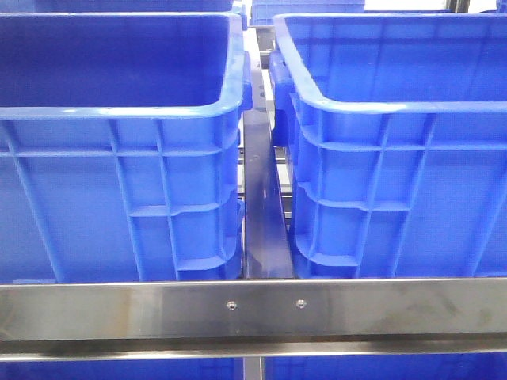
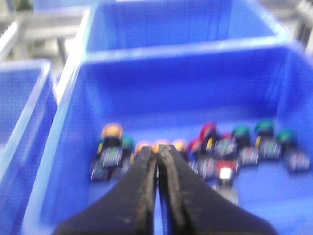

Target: Pick red and yellow buttons and place in box

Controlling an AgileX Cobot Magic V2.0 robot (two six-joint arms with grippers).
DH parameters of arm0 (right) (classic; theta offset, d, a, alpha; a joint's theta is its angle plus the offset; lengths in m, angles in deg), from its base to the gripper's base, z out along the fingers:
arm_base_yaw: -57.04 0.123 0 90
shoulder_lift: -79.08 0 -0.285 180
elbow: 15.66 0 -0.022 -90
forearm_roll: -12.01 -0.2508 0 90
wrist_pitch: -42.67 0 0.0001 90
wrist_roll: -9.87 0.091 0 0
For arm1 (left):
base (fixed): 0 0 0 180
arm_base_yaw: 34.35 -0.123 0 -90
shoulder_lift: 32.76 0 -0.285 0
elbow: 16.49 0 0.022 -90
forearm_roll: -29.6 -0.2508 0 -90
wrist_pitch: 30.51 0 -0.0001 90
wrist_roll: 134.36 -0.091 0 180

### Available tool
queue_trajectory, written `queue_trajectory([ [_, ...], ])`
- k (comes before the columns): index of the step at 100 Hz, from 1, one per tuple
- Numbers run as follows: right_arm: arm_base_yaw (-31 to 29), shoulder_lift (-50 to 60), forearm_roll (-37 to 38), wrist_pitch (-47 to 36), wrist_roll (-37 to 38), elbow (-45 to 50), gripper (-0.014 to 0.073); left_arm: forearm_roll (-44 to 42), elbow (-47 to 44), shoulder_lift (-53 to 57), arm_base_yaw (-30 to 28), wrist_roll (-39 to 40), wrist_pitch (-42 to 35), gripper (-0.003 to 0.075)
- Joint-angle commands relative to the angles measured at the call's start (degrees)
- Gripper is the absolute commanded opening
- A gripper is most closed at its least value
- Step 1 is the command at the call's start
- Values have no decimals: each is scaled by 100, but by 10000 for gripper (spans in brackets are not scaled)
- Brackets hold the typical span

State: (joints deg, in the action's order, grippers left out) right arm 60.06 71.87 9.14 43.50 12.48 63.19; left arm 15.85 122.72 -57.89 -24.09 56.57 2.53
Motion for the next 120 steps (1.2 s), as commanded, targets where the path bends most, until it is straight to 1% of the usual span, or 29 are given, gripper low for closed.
queue_trajectory([
  [1,-7,128,66,-470,-15,-8,-69,19,-142,88,-19,-12,-1236,-19],
  [9,-7,128,66,-470,-15,-8,-69,33,-580,331,-19,-12,-1959,-19],
  [14,-7,128,66,-470,-15,-8,-69,59,-850,496,-19,-12,-2283,-19],
  [28,-7,128,66,-470,-15,-8,-69,99,-1612,956,-19,-12,-2860,-19],
  [44,-7,128,66,-470,-15,-8,-69,348,-2358,1399,-50,-12,-3033,-19],
  [62,-7,128,66,-470,-15,-8,-69,414,-2965,1640,-434,-12,-3305,-19],
  [77,-7,128,66,-470,-15,-8,-69,414,-3231,1783,-800,-12,-3472,-19],
  [89,-7,128,66,-470,-15,-8,-69,414,-3467,1945,-985,-12,-3703,-19],
  [100,-7,128,66,-470,-15,-8,-69,402,-3687,1952,-1009,-12,-4052,-19],
  [104,-7,128,66,-470,-15,-8,-69,402,-3687,1952,-1009,-12,-3964,-19],
  [120,-7,128,66,-470,-15,-8,-69,374,-3687,1952,-1009,-12,-4017,-19],
])
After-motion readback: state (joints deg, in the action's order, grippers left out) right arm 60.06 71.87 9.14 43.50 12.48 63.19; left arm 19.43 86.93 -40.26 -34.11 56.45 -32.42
